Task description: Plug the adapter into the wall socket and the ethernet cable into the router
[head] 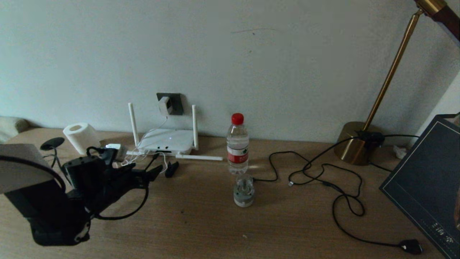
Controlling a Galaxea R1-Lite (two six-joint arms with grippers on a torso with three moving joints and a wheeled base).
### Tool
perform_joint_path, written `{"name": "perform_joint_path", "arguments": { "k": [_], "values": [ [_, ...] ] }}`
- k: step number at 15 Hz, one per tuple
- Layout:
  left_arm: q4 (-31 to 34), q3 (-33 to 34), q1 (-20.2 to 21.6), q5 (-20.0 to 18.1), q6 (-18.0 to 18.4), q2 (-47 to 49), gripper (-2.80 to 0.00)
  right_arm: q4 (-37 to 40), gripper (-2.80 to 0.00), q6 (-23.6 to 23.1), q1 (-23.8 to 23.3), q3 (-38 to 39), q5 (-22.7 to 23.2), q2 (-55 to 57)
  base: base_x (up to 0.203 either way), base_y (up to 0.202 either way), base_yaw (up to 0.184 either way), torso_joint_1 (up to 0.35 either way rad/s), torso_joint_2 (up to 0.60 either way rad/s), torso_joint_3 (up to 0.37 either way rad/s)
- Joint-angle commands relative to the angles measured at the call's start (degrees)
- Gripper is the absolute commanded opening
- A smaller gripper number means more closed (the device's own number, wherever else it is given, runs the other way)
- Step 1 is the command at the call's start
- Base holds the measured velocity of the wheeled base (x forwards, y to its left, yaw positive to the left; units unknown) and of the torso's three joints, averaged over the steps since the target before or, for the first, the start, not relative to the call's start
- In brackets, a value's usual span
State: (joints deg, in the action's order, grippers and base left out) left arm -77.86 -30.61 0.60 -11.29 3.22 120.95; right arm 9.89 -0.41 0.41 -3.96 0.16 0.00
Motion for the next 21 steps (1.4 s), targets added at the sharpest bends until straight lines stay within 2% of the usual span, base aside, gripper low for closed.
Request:
{"name": "perform_joint_path", "arguments": {
  "k": [1,10,11,15,17,18,19,21],
  "values": [
    [-0.4,1.5,0.0,0.0,0.0,-2.6,0.00,0.0,-2.80,0.0,0.0,-0.1,0.0,0.1,0.000,0.000,0.000,0.000,0.00,0.000],
    [-0.4,15.5,-0.2,0.0,0.1,-19.7,0.00,0.0,-2.80,0.0,0.0,0.0,0.0,0.1,0.000,0.000,0.000,0.000,0.00,0.000],
    [-0.4,17.1,-0.2,-0.1,0.1,-22.7,-2.80,0.0,-2.80,0.0,0.0,0.0,0.0,0.1,0.000,0.000,0.000,0.000,0.00,0.000],
    [0.6,19.9,-0.5,0.0,0.7,-40.1,-2.80,0.0,-2.80,0.0,0.0,0.0,0.0,0.1,0.000,0.000,0.000,0.000,0.00,0.000],
    [5.2,20.2,-0.5,0.5,1.7,-52.7,-2.80,0.0,-2.80,0.0,0.0,0.0,0.0,0.1,0.000,0.000,0.000,0.000,0.00,0.000],
    [9.7,20.5,-0.5,0.8,2.1,-59.5,-2.80,0.0,-2.80,0.0,0.0,0.0,0.0,0.1,0.000,0.000,0.000,0.000,0.00,0.000],
    [17.1,21.2,-0.5,1.2,2.3,-67.6,-2.80,0.0,-2.80,0.0,0.0,-0.1,0.0,0.1,0.000,0.000,0.000,0.000,0.00,0.000],
    [35.7,22.5,-0.5,1.6,2.6,-83.0,-2.80,0.0,-2.80,0.0,0.0,0.0,0.0,0.1,0.000,0.000,0.000,0.000,0.00,0.000]
  ]
}}
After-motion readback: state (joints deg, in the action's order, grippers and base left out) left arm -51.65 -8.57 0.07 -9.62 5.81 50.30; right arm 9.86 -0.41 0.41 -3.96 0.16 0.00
